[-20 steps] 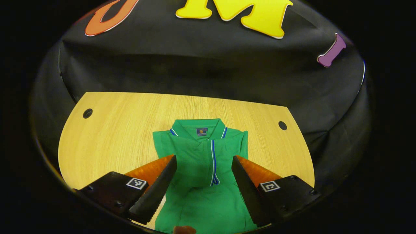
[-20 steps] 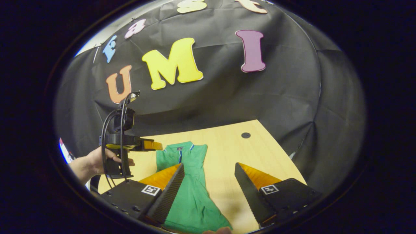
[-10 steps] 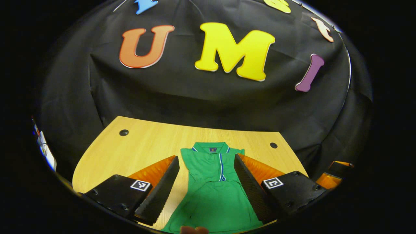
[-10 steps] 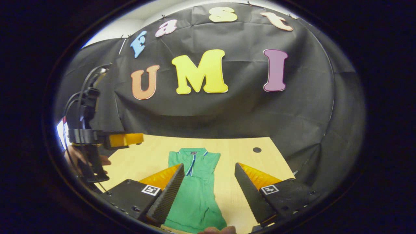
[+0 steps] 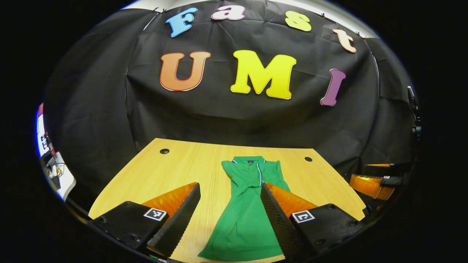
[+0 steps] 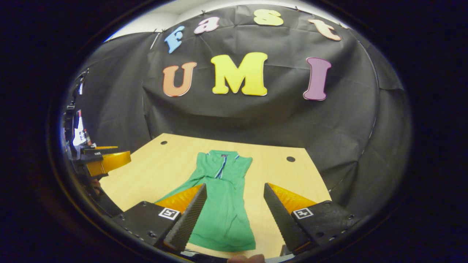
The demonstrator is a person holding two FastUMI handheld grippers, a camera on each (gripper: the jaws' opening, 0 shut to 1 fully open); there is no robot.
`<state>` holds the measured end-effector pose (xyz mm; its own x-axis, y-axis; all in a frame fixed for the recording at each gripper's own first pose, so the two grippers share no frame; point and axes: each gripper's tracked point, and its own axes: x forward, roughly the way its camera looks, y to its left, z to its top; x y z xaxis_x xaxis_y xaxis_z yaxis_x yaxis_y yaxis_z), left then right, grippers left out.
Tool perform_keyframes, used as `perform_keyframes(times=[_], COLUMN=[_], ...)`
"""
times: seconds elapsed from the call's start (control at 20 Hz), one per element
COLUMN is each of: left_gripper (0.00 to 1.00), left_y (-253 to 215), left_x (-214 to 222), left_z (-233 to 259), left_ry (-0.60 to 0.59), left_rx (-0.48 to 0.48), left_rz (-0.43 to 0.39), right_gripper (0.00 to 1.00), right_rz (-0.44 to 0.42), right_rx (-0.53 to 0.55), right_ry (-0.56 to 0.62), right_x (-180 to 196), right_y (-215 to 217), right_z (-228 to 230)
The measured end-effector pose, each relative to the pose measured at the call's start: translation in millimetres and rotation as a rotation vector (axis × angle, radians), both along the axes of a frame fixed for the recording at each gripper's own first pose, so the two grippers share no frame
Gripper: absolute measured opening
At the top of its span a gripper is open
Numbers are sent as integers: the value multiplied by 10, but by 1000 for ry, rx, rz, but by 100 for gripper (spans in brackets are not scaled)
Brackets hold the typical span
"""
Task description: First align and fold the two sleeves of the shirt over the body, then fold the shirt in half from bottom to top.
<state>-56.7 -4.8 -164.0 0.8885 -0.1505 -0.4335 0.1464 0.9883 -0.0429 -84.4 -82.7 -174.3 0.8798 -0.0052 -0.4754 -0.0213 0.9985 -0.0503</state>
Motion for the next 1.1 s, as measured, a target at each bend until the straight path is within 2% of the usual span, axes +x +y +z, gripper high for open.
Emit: perform_keyframes(times=[0.3, 0.45, 0.8, 1.1], left_gripper=[100, 100, 100, 100], left_y=[144, 208, 264, 360], left_x=[-484, -711, -995, -1029], left_z=[-609, -1043, -1769, -2103], left_ry=[62, 154, 375, 451], left_rx=[10, 40, -17, 19], left_rz=[-47, -59, -35, -45], right_gripper=[96, 95, 96, 96], right_rz=[-21, -48, -84, -85], right_rx=[-43, -51, -22, -50], right_ry=[127, 194, 334, 438], right_x=[-490, -624, -660, -649], right_y=[-128, -234, -353, -477], right_z=[-645, -953, -1648, -2124])
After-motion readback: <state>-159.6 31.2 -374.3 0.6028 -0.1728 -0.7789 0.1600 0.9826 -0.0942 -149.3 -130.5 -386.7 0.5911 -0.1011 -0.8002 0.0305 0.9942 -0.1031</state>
